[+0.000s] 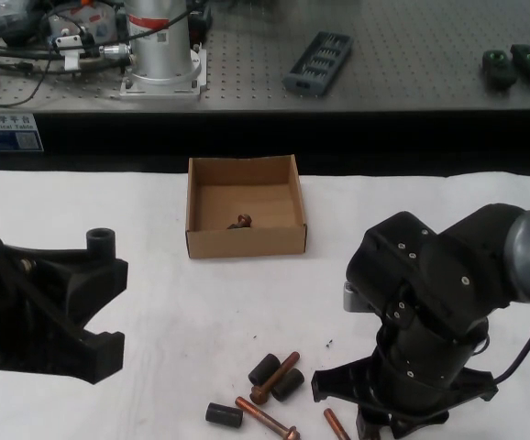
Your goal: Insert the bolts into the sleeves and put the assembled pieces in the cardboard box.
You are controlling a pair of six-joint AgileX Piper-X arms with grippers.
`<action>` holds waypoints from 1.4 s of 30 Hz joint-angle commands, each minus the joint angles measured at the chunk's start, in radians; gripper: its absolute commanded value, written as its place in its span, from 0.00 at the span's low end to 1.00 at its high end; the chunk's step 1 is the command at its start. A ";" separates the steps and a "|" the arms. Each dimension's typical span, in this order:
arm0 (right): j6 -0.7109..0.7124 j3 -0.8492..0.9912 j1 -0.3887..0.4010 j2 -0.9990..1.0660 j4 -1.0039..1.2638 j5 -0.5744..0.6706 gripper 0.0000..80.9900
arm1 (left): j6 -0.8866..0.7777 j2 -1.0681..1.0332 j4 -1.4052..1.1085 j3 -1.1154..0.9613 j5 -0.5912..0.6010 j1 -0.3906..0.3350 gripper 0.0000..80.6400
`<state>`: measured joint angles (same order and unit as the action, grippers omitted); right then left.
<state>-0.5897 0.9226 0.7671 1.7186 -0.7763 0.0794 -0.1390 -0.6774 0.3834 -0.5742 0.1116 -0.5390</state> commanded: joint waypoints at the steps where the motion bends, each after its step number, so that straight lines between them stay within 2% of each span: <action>1: -0.001 0.000 0.015 0.012 0.017 0.004 0.34 | 0.009 0.005 -0.023 -0.006 0.007 0.000 0.07; 6: -0.001 0.000 0.046 0.039 0.017 0.004 0.26 | 0.009 0.005 -0.023 -0.006 0.009 0.000 0.07; 17: 0.007 0.000 0.062 0.050 0.017 -0.033 0.26 | 0.004 0.005 -0.023 -0.006 0.015 0.000 0.07; 24: 0.024 0.000 0.062 0.050 0.023 -0.072 0.26 | 0.004 0.005 -0.023 -0.006 0.097 0.000 0.07; 31: 0.031 0.000 0.062 0.050 0.023 -0.095 0.26 | 0.004 0.005 -0.023 -0.006 0.147 -0.040 0.07; 33: 0.051 0.000 0.062 0.050 0.023 -0.101 0.21 | 0.004 0.005 -0.023 -0.006 0.148 -0.058 0.07; 38: 0.086 0.000 0.062 0.050 0.023 -0.101 0.01 | 0.004 0.005 -0.023 -0.006 0.148 -0.108 0.07; 42: 0.134 0.000 0.062 0.050 0.023 -0.101 0.02 | -0.009 0.005 -0.023 -0.006 0.148 -0.146 0.07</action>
<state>-0.4703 0.9303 0.8260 1.7416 -0.7761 -0.0271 -0.1422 -0.6774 0.3834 -0.5742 0.2530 -0.6846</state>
